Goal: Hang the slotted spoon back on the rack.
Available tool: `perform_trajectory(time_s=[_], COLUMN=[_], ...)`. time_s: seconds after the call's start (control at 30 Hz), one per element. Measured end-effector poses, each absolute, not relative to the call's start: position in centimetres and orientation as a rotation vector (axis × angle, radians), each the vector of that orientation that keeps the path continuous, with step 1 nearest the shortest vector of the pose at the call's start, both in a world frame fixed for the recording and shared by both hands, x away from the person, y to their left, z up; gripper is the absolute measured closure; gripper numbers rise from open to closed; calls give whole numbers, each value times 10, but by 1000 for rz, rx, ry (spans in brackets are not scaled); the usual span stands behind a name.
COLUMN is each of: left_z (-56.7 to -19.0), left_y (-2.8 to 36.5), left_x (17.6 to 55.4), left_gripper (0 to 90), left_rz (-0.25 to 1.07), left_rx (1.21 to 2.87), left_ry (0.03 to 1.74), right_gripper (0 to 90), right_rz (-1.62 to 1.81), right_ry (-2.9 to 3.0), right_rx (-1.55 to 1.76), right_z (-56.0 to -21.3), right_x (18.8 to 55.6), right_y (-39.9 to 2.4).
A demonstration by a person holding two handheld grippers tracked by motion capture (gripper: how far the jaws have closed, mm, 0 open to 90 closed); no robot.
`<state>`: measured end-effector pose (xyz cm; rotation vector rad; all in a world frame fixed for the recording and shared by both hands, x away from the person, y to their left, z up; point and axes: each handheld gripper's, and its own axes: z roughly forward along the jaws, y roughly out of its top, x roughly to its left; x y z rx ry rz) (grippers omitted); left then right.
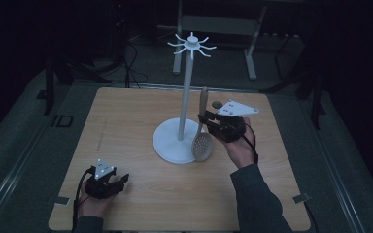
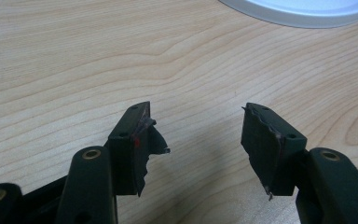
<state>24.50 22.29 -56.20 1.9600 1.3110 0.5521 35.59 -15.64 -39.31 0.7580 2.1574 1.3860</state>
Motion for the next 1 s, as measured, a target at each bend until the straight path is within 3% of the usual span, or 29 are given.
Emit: perform_trajectory(time_s=[1.0], left_z=[-562], left_y=[223], left_x=[245], left_gripper=[432], left_rz=[551], left_rx=[1963], left_ry=[1311], right_gripper=[746], right_rz=[1446], right_ry=[2096], right_rx=[776], right_z=[-361], right_x=[363], right_y=[-160])
